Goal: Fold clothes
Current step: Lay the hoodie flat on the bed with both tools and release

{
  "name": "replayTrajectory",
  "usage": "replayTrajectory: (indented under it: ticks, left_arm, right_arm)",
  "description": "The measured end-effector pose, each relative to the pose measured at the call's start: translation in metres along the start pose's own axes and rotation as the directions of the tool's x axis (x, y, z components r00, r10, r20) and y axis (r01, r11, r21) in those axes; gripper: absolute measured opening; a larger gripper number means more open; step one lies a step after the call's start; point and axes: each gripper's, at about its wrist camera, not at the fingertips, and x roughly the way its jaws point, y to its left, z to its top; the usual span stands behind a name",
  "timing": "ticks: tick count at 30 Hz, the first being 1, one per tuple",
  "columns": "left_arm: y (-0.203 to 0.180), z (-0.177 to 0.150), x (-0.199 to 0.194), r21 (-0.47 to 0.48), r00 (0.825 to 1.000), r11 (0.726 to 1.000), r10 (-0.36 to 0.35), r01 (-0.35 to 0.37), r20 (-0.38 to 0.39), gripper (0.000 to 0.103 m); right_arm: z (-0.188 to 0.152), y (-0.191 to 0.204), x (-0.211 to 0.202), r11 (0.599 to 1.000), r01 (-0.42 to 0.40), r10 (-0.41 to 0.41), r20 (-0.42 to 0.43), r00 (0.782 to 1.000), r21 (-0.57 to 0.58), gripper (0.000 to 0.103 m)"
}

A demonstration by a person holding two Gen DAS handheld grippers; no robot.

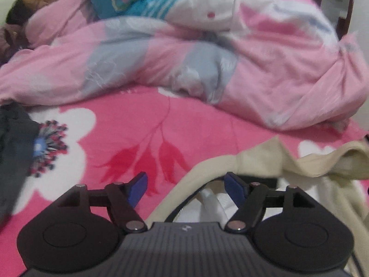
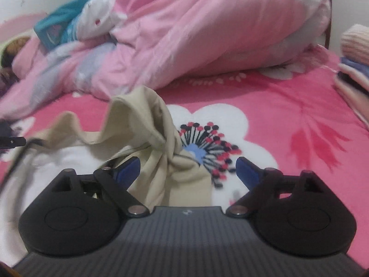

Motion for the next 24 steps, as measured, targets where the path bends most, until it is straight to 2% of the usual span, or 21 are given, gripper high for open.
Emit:
replayTrajectory:
  ticks: [5,10,14,18,21,24]
  left_arm:
    - [0.011,-0.004,-0.078,0.040,0.999,0.999,-0.014,0.012,0.050,0.081]
    - [0.021,-0.038,-0.157,0.064,0.996,0.998,-0.011,0.006,0.089,0.087]
    - [0.036,-0.082,-0.183,0.038,0.997,0.999,0.002,-0.004,0.073,0.088]
    - [0.060,-0.129,-0.192,-0.014,0.996,0.997,0.074,-0.074,0.043,0.086]
    - [0.093,-0.154,-0.209,-0.113,0.998,0.992,0.055,-0.053,0.020,0.081]
    - [0.131,-0.166,-0.244,-0.196,0.994,0.977,0.094,-0.082,0.052,0.081]
  right_arm:
    - [-0.011,0.008,-0.078,0.994,-0.104,0.102,0.044,0.994,0.028,0.090]
    - [-0.032,0.044,-0.136,0.976,-0.216,0.216,0.054,0.975,-0.012,0.090]
    - [-0.053,0.089,-0.157,0.931,-0.363,0.365,0.045,0.930,-0.030,0.090]
    - [-0.077,0.146,-0.155,0.857,-0.512,0.512,-0.021,0.859,-0.052,0.089]
    - [-0.091,0.198,-0.145,0.806,-0.582,0.574,-0.097,0.813,-0.106,0.088]
    - [-0.101,0.253,-0.136,0.765,-0.610,0.587,-0.168,0.792,-0.205,0.087]
